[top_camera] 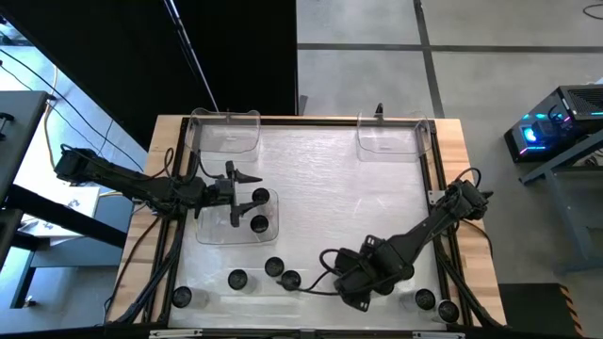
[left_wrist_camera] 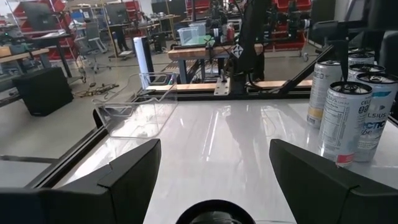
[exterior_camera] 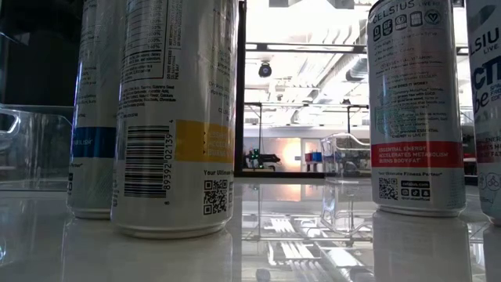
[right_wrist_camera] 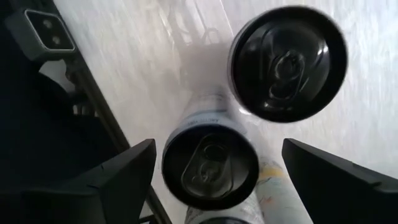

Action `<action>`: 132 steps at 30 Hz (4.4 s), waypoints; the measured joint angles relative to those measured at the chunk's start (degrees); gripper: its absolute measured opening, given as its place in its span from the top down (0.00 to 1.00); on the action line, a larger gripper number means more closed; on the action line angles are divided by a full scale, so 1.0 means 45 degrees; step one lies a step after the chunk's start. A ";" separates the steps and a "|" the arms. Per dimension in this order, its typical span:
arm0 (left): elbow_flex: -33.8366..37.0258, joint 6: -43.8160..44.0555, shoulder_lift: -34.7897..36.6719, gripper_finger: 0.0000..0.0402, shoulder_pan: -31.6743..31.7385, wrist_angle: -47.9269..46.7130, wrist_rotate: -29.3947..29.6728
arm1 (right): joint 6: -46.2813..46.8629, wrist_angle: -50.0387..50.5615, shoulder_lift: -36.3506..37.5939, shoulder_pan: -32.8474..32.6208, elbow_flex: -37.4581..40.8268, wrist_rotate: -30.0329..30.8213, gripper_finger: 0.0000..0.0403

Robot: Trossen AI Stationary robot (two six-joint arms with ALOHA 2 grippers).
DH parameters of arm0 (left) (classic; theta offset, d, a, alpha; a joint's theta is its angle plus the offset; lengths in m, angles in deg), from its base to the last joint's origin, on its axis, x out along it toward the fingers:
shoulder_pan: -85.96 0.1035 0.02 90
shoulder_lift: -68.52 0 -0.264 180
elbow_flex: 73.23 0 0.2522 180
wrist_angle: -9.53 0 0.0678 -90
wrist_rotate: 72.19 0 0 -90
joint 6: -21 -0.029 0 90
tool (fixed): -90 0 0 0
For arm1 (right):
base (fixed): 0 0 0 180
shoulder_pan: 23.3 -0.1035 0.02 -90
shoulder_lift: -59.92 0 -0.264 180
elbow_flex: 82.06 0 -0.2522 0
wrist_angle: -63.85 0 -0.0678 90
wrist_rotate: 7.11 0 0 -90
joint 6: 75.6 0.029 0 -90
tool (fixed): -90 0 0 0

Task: Sort soda cans
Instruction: Put the white-blue can into the top right transparent bin

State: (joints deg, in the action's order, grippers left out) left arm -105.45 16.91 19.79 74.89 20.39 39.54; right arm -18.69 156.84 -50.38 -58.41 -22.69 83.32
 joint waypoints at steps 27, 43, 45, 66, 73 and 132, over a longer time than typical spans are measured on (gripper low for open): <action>0.0000 0.0236 0.0000 0.27 0.0000 -0.0190 -0.0017 | -0.0964 -0.0135 -0.1277 -0.0363 -0.0022 -0.0698 0.41; 0.0000 0.0474 0.0114 0.27 -0.0005 -0.0161 -0.0022 | -0.1554 -0.0050 -0.1287 -0.0194 -0.4610 -0.1720 0.41; 0.0000 0.0464 0.0185 0.27 -0.0005 -0.0170 -0.0022 | -0.1566 0.0077 -0.1287 -0.0160 -0.5556 -0.1265 0.41; -0.0015 0.0435 0.0627 0.27 -0.0015 -0.0202 -0.0020 | -0.4339 0.2441 0.1107 0.7019 -0.5226 0.4546 0.41; -0.0015 0.0534 0.0622 0.27 -0.0015 -0.0141 -0.0017 | -0.7114 0.2404 0.1285 1.1755 -0.5212 0.3869 0.41; 0.0000 0.0323 0.0617 0.27 -0.0015 0.0410 0.0989 | -1.2081 -0.2589 0.1190 1.9215 0.2958 -0.0029 0.41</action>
State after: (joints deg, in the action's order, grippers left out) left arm -105.45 18.36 22.56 74.82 22.24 43.99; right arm -73.05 145.19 -45.03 28.06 -9.38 83.19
